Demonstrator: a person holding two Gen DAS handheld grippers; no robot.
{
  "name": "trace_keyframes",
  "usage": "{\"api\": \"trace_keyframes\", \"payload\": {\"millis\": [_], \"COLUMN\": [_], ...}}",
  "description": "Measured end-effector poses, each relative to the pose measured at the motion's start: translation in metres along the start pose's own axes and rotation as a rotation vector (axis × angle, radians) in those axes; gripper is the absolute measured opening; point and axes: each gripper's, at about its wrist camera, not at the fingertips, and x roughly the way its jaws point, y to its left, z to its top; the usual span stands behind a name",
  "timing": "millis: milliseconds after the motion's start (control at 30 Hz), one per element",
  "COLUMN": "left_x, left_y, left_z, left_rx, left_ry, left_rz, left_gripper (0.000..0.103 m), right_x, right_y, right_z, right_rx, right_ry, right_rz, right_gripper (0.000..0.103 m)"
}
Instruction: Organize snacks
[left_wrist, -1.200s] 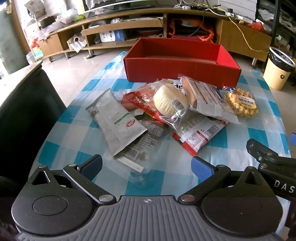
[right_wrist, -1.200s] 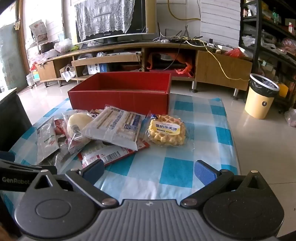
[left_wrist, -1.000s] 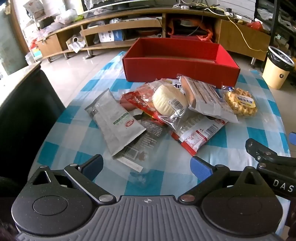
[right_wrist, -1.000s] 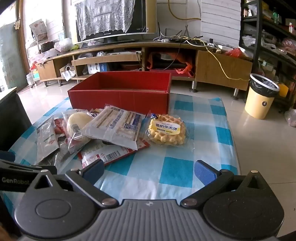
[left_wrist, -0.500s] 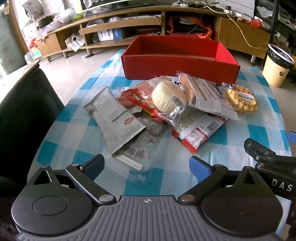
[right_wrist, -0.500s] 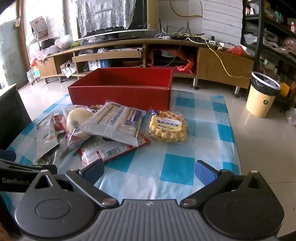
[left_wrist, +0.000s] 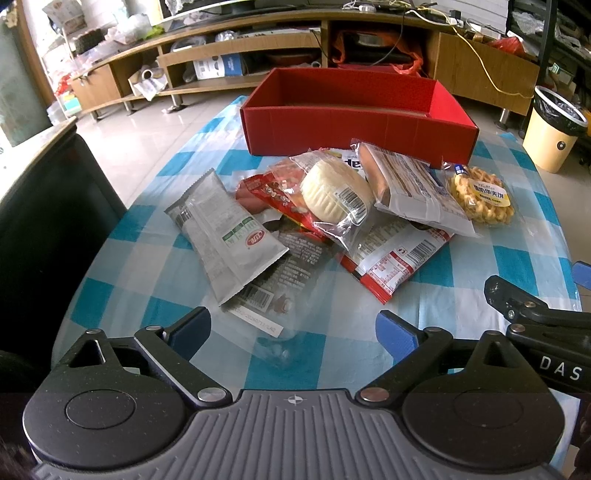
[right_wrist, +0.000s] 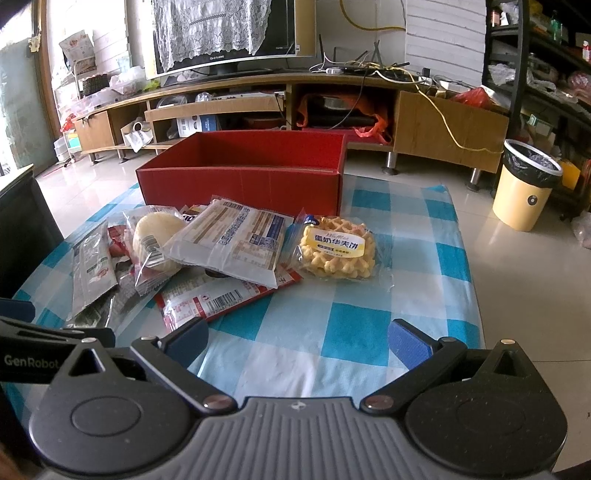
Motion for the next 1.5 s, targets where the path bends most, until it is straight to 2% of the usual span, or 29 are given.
{"api": "trace_keyframes", "payload": {"millis": [867,1267,1500], "left_x": [0.009,0.013,0.018], "left_y": [0.002,0.009,0.005], "left_z": [0.002,0.012,0.022], "left_rx": [-0.012,-0.033,-0.026], "left_ry": [0.043,0.051,0.046], "left_rz": [-0.006,-0.036,-0.056], "left_gripper": [0.095,0.096,0.097], "right_x": [0.01,0.018,0.027], "right_y": [0.004,0.004,-0.003], "right_z": [0.0,0.015,0.025], "right_rx": [-0.024,-0.062,-0.046], "right_ry": [0.033,0.03,0.037], "right_rz": [0.016,0.052,0.043], "right_gripper": [0.103,0.103,0.103]}}
